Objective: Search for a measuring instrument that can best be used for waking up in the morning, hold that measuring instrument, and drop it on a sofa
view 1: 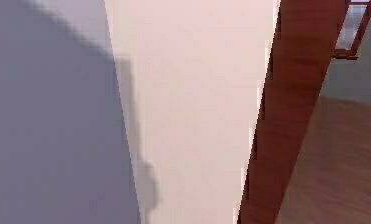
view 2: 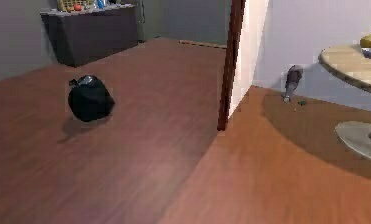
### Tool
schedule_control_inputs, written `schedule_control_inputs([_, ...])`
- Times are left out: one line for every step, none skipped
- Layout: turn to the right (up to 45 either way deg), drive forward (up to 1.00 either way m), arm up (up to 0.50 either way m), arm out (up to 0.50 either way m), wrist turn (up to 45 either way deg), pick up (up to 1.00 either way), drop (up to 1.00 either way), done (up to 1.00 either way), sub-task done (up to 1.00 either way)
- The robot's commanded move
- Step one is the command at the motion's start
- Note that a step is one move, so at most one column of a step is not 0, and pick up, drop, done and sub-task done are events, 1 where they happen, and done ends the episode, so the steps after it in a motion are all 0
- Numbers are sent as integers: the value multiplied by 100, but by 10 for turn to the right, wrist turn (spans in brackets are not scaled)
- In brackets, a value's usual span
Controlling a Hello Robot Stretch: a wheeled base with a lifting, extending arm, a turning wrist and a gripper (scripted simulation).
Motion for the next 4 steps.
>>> schedule_control_inputs([450,0,0,0,0,0,0,0,0])
schedule_control_inputs([450,0,0,0,0,0,0,0,0])
schedule_control_inputs([90,0,0,0,0,0,0,0,0])
schedule_control_inputs([0,40,0,0,0,0,0,0,0])
